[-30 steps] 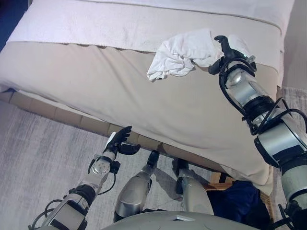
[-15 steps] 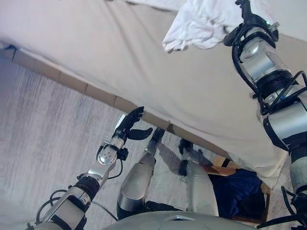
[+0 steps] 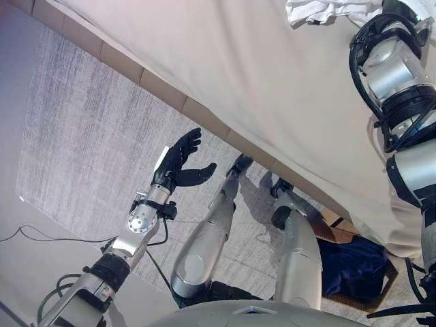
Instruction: Pick up the clothes from the bed and place them into the basket
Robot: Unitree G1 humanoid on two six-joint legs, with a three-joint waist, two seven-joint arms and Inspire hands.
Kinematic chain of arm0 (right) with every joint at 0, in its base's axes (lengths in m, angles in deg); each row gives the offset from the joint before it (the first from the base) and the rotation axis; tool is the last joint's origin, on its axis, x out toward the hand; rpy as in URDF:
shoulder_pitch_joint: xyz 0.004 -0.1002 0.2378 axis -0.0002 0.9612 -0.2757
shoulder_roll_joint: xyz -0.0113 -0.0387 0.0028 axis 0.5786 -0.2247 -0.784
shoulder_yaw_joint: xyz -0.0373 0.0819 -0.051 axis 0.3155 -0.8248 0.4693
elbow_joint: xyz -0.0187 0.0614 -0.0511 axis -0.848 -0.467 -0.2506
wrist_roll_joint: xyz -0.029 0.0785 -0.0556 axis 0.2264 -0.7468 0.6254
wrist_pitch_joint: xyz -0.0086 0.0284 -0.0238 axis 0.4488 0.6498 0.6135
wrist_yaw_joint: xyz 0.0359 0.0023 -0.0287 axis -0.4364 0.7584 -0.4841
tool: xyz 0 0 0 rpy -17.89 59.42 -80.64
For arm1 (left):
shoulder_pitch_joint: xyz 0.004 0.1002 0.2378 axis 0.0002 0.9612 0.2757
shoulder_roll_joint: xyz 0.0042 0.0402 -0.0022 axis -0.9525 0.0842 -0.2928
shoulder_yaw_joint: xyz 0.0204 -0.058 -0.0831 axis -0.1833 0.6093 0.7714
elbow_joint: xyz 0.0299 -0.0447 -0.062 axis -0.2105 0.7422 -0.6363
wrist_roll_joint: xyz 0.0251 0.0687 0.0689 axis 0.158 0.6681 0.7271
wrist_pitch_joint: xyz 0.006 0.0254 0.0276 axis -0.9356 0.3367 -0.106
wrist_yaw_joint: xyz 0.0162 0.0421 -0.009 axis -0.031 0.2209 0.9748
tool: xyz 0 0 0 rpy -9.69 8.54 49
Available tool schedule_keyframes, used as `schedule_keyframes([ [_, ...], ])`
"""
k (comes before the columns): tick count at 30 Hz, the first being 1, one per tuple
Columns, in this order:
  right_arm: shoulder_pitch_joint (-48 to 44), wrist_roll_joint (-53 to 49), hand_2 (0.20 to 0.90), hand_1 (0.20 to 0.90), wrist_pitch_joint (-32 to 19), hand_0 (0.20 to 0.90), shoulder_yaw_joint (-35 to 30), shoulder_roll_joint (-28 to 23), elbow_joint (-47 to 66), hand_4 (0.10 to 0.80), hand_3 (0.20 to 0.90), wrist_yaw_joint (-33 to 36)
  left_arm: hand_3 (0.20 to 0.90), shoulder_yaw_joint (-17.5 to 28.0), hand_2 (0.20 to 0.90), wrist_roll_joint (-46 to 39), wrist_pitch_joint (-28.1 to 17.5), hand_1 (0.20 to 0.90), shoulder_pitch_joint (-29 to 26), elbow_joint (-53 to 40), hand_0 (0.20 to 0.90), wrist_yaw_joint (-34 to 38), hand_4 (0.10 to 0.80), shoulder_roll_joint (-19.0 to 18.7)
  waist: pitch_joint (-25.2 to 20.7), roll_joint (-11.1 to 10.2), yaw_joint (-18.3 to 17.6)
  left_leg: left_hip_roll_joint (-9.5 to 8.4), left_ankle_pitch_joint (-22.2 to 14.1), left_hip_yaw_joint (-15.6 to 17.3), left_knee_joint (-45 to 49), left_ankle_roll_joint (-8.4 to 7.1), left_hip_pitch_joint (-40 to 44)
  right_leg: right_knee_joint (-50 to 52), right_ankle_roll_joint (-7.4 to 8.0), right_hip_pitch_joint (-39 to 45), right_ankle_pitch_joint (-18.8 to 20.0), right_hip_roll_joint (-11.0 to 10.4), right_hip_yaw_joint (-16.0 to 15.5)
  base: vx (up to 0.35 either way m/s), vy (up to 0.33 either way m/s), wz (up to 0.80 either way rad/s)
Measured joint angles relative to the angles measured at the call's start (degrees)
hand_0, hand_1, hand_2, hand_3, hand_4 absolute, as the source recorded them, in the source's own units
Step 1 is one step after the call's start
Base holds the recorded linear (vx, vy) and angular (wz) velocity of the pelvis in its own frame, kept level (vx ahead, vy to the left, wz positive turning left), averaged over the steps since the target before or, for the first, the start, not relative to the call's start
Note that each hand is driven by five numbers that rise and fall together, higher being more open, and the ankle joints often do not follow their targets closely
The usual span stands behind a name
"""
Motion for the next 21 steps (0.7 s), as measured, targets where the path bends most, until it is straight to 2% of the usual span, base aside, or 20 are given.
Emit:
schedule_keyframes([
  [4,-3.0,-3.5,0.900,0.900,0.0,0.900,0.0,-0.6,-0.8,0.800,0.900,1.9,0.900,0.8,0.900,-0.3,-0.2,0.900,0.0,-2.3,0.900,0.1,0.800,-1.2,0.0,0.0,0.0,0.12,-0.7,-0.3,1.4,-0.71,-3.1,0.7,-0.24,-2.5,-0.2,-0.1,-0.6,0.042,-0.055,0.07],
  [8,-4.2,-9.9,0.900,0.900,-0.1,0.900,-1.3,-1.8,-0.5,0.800,0.900,4.3,0.900,3.2,0.900,-2.5,-0.2,0.900,2.2,-4.0,0.900,0.0,0.800,-2.0,0.0,0.0,0.1,0.28,-1.4,-0.3,3.1,-0.57,-5.3,2.0,-1.09,-4.0,-0.7,-0.1,-1.3,0.045,-0.046,0.13],
  [9,-4.5,-11.7,0.858,0.858,-0.1,0.858,-1.7,-1.9,-0.5,0.751,0.851,5.0,0.900,3.7,0.900,-2.8,-0.2,0.900,3.0,-4.0,0.900,0.0,0.800,-2.3,0.0,0.0,0.1,0.50,-1.5,-0.2,3.1,-0.42,-5.6,2.0,-1.29,-4.1,-0.8,0.1,-1.6,0.033,-0.034,0.11],
  [10,-4.9,-12.9,0.629,0.629,-0.1,0.629,-1.7,-2.1,-0.5,0.484,0.584,5.2,0.900,3.9,0.900,-2.8,-0.2,0.900,3.6,-4.0,0.900,-0.1,0.800,-2.6,0.0,0.0,0.1,0.71,-1.5,0.2,3.1,-0.31,-5.9,2.1,-1.30,-4.3,-0.8,0.1,-1.7,0.027,-0.029,0.08],
  [11,-5.3,-14.2,0.300,0.300,-0.1,0.300,-1.8,-2.5,-0.3,0.100,0.200,5.3,0.900,4.0,0.900,-3.1,-0.2,0.900,4.2,-4.2,0.900,-0.1,0.800,-3.1,0.0,0.0,0.1,0.94,-1.5,0.4,3.1,-0.29,-6.1,2.2,-1.30,-4.5,-0.8,0.1,-1.8,0.024,-0.025,0.06],
  [16,-5.3,-21.3,0.300,0.300,-2.0,0.300,-4.9,-5.6,0.8,0.100,0.200,6.8,0.900,4.2,0.900,-4.1,-0.2,0.900,6.1,-5.8,0.900,-0.5,0.800,-3.8,0.0,0.0,0.2,0.93,-1.3,0.8,4.8,0.07,-6.9,2.9,-1.70,-4.6,-1.1,0.1,-2.3,0.017,-0.014,0.04],
  [21,-5.1,-24.4,0.300,0.300,-3.5,0.300,-7.9,-5.8,0.9,0.100,0.200,6.3,0.900,5.6,0.900,-5.0,-0.2,0.900,6.2,-6.0,0.900,-1.1,0.800,-3.8,0.0,0.0,0.2,0.97,-1.3,1.6,5.9,0.06,-6.8,3.0,-1.70,-4.4,-1.1,0.2,-2.1,0.009,-0.011,-0.05],
])
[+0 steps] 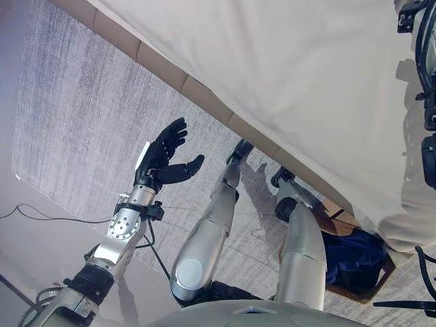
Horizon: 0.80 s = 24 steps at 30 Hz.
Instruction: Pick up the clothes from the bed and place them into the basket
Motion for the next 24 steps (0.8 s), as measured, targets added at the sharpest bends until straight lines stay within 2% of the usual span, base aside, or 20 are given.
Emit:
schedule_keyframes([
  [3,0.0,0.1,0.300,0.300,-1.5,0.300,-0.1,-0.3,0.0,0.100,0.200,-0.2,0.900,0.1,0.900,0.0,0.0,0.900,0.0,0.0,0.900,-0.2,0.800,0.0,0.0,0.0,-0.1,0.02,0.0,0.3,0.1,0.00,1.5,0.0,0.00,1.5,0.0,0.0,0.2,-0.007,-0.005,-0.04],
  [13,1.3,0.9,0.300,0.300,-1.6,0.300,0.1,0.1,-3.1,0.100,0.200,-5.8,0.900,-0.1,0.900,0.0,-1.0,0.900,-0.8,0.4,0.900,-0.2,0.800,0.0,0.0,0.0,0.1,0.43,0.0,1.7,-1.3,0.03,9.4,-2.4,-0.46,9.2,0.4,0.5,0.9,-0.027,0.001,-0.05],
  [20,4.1,2.3,0.300,0.300,-2.5,0.300,0.1,0.5,-6.4,0.100,0.200,-12.7,0.900,-0.7,0.900,0.0,-0.9,0.900,-3.7,4.4,0.900,-0.7,0.800,0.1,0.1,-0.1,0.4,0.94,0.0,3.3,-3.2,0.09,17.2,-4.5,-0.60,17.1,0.5,0.8,0.9,-0.020,0.007,-0.04],
  [21,5.3,2.3,0.300,0.300,-3.1,0.300,0.1,0.5,-6.4,0.100,0.200,-13.9,0.900,-0.6,0.900,-0.1,-0.8,0.900,-4.0,4.9,0.900,-0.8,0.800,0.1,0.1,-0.1,0.4,1.05,-0.5,3.4,-3.4,0.67,18.6,-4.5,-0.40,18.4,0.3,0.9,0.9,-0.002,0.004,-0.04],
  [24,6.6,2.3,0.300,0.300,-3.9,0.300,-0.1,0.5,-8.3,0.100,0.200,-18.1,0.900,-0.9,0.900,-0.2,-0.7,0.900,-5.7,7.3,0.900,-1.5,0.800,0.4,0.1,-0.2,0.6,1.17,-0.6,4.8,-3.4,0.83,21.5,-5.6,-0.41,21.8,0.3,1.0,0.9,-0.070,0.045,-0.01],
])
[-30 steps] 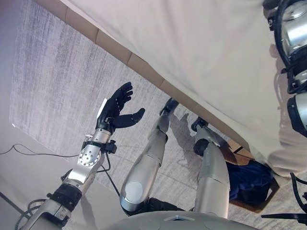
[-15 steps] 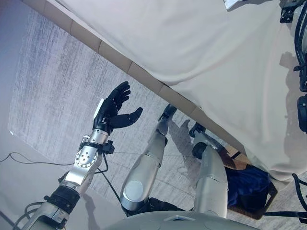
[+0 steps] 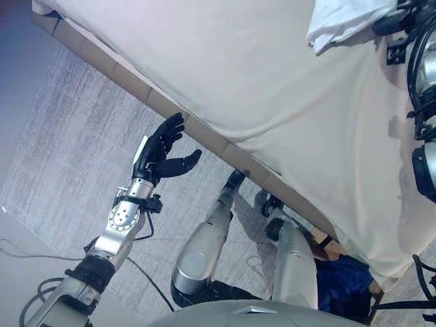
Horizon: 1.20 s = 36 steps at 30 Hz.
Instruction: Pick up the clothes from the bed and place them into the basket
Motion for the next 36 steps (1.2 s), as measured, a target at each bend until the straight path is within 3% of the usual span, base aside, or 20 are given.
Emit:
schedule_keyframes([
  [10,7.4,-0.9,0.300,0.300,-1.9,0.300,-3.7,-1.0,-0.8,0.100,0.200,-12.1,0.900,-0.2,0.900,-0.1,1.4,0.900,-1.9,4.5,0.900,-0.5,0.800,0.4,0.0,-0.1,-0.6,0.18,0.0,0.5,-0.9,0.00,7.7,-6.4,-0.02,10.9,0.0,1.0,-1.4,0.001,-0.024,0.05],
  [14,10.2,-2.5,0.300,0.300,-3.0,0.300,-5.2,-0.9,-1.0,0.100,0.200,-14.3,0.900,-0.2,0.900,0.4,1.4,0.900,-1.7,5.1,0.900,-0.9,0.800,0.9,0.1,-0.5,-0.7,-0.67,-0.3,1.1,4.8,-0.05,6.4,-9.1,-1.34,14.0,2.7,1.4,-1.5,-0.019,0.001,0.08],
  [15,11.0,-2.5,0.307,0.307,-3.0,0.307,-5.6,-0.9,-1.0,0.108,0.208,-14.6,0.900,-0.2,0.900,0.6,1.4,0.900,-2.0,5.1,0.900,-1.3,0.800,1.0,0.0,-1.3,-0.9,-1.74,-2.6,1.7,8.5,1.56,3.2,-9.3,-1.92,14.1,3.4,0.8,-1.2,-0.023,0.008,0.03],
  [16,11.8,-2.6,0.533,0.533,-2.9,0.533,-6.6,-0.9,-1.0,0.372,0.472,-15.2,0.900,-0.2,0.900,0.7,1.3,0.900,-1.9,5.1,0.900,-1.4,0.800,1.1,-0.1,-1.4,-0.6,-0.54,-1.7,1.5,1.6,4.19,5.3,-9.3,-1.87,14.4,3.3,1.3,-1.2,-0.018,0.004,-0.12],
  [17,12.4,-2.9,0.848,0.848,-3.0,0.848,-6.9,-0.4,-0.5,0.740,0.840,-15.9,0.900,-0.1,0.900,0.7,1.2,0.900,-1.1,4.6,0.900,-1.2,0.800,0.7,-0.4,-0.8,-0.6,2.50,5.8,1.7,-4.3,3.84,7.6,-9.1,-1.26,14.8,2.7,3.1,-1.2,-0.010,-0.001,-0.29],
  [18,13.1,-3.4,0.900,0.900,-3.1,0.900,-7.3,-0.1,0.2,0.800,0.900,-16.1,0.900,0.0,0.900,0.8,1.3,0.900,-1.1,4.7,0.900,-1.1,0.800,0.4,-0.2,-1.3,-0.6,3.01,4.7,1.6,-5.0,2.71,8.2,-8.3,-0.46,14.8,2.0,3.3,-1.0,-0.009,-0.006,-0.11],
  [21,14.0,-4.3,0.900,0.900,-1.9,0.900,-8.7,0.0,0.4,0.800,0.900,-18.1,0.900,-2.1,0.900,1.0,2.9,0.900,-3.0,6.0,0.900,-1.2,0.800,0.9,-0.1,-1.7,-2.0,1.94,4.7,2.2,-5.1,2.69,8.6,-6.1,0.05,14.2,1.6,2.0,-1.1,-0.006,-0.006,0.01],
  [27,15.3,-5.8,0.900,0.900,-1.1,0.900,-8.8,0.8,0.5,0.800,0.900,-22.0,0.900,-1.9,0.900,1.0,2.9,0.900,-4.7,6.0,0.900,-0.3,0.800,0.9,-0.2,-1.8,-2.7,0.69,4.7,3.0,-5.2,2.68,8.8,-7.9,0.21,15.1,1.5,1.3,-1.3,-0.003,0.004,-0.05],
  [29,15.3,-6.0,0.900,0.900,-1.2,0.900,-8.8,1.3,0.8,0.800,0.900,-22.2,0.900,-1.9,0.900,1.0,2.8,0.900,-5.1,6.0,0.900,-0.2,0.800,0.9,-0.2,-1.8,-2.9,0.59,4.7,3.0,-5.9,2.64,8.9,-8.1,1.63,15.1,0.5,1.0,-1.3,0.034,0.006,0.05],
  [31,15.3,-7.0,0.900,0.900,-1.7,0.900,-9.0,1.5,2.3,0.800,0.900,-21.3,0.900,-1.7,0.900,1.0,2.8,0.900,-5.0,6.0,0.900,-0.2,0.800,0.9,-0.2,-1.8,-2.9,0.78,4.1,3.0,-7.0,2.41,8.4,-9.2,2.95,14.8,-0.6,1.1,-1.2,0.042,0.007,0.02],
  [36,15.6,-8.8,0.900,0.900,-6.6,0.900,-9.7,3.3,5.6,0.800,0.900,-14.5,0.900,-1.5,0.900,1.1,2.8,0.900,-2.2,6.1,0.900,-0.1,0.800,0.9,-0.2,-1.8,-3.3,1.88,2.1,3.1,-7.1,2.90,6.8,-7.6,2.86,12.0,-1.0,1.9,-0.2,0.037,0.024,-0.06],
])
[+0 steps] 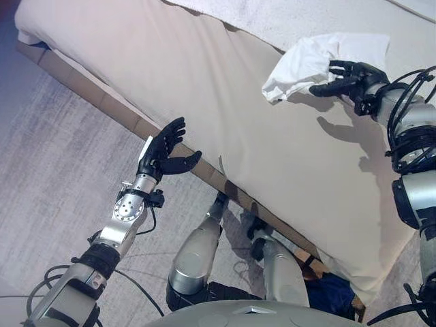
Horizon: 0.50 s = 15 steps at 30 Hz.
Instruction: Pick up the clothes from the bed and place them into the basket
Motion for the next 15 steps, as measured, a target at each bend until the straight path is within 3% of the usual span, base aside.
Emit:
schedule_keyframes([
  [4,0.4,2.2,0.900,0.900,-6.0,0.900,-2.1,0.9,6.3,0.800,0.900,9.1,0.900,0.1,0.900,0.0,0.0,0.900,2.5,0.0,0.900,0.1,0.800,0.0,0.0,0.0,-0.2,-0.11,0.0,0.3,-0.7,0.02,-1.4,2.5,0.03,-3.2,-0.1,-0.7,0.6,0.034,0.054,-0.05],
  [10,1.8,8.4,0.900,0.900,-12.0,0.900,-3.4,1.2,13.7,0.800,0.900,20.0,0.900,0.1,0.900,0.2,-0.5,0.900,3.2,0.0,0.900,0.5,0.800,0.6,0.0,0.1,-0.1,-0.80,0.0,0.7,-0.9,-0.03,-1.5,6.6,-1.14,-5.4,-1.7,-2.0,1.2,0.020,0.044,0.00],
  [15,-0.8,17.7,0.900,0.900,-6.2,0.900,-1.4,0.6,10.4,0.800,0.900,26.9,0.900,-0.2,0.900,0.2,-0.8,0.900,3.2,0.0,0.900,1.6,0.800,1.5,0.0,0.2,-0.2,-1.11,1.0,1.5,-0.5,0.12,-1.5,8.9,-0.53,-6.4,-2.9,-2.6,1.8,0.009,0.029,-0.05],
])
